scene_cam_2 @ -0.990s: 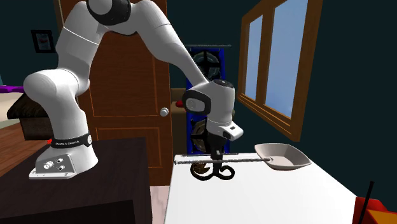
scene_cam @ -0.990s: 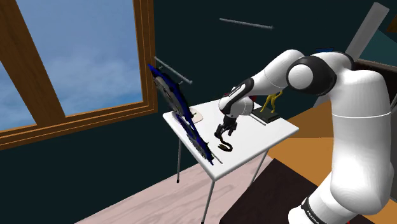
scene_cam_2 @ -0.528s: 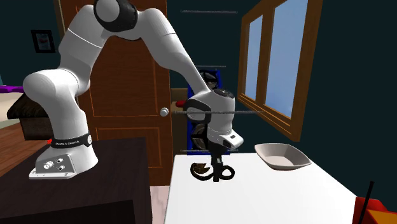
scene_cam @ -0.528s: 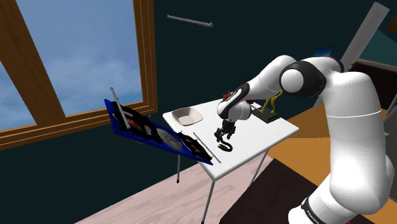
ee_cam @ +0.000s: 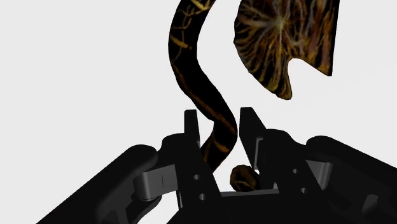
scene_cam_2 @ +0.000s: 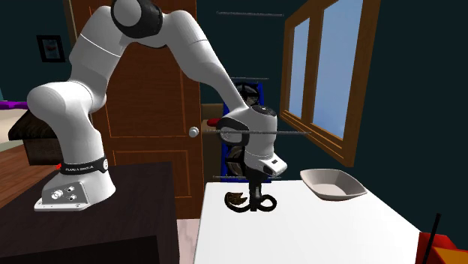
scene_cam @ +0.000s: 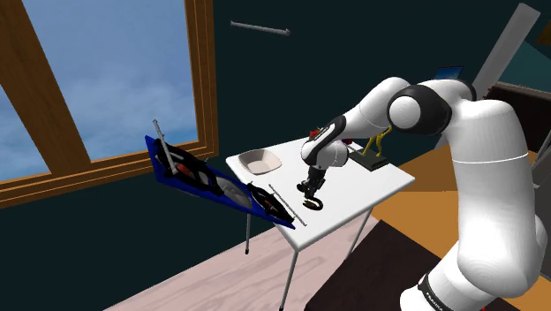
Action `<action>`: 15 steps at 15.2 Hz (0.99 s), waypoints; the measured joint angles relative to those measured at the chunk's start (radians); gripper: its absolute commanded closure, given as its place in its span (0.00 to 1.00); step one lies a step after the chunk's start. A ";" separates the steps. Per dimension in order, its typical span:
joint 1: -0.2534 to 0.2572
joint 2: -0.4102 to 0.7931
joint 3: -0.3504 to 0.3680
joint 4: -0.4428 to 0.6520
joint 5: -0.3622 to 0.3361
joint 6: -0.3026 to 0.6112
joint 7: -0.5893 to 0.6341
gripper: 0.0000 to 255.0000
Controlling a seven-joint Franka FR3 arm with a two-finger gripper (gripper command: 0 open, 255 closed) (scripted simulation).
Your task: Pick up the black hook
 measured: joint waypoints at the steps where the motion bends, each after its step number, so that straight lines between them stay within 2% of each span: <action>1: 0.000 0.000 0.000 0.000 0.000 0.000 0.000 1.00; 15: 0.029 -0.137 -0.039 -0.035 -0.058 -0.101 0.050 1.00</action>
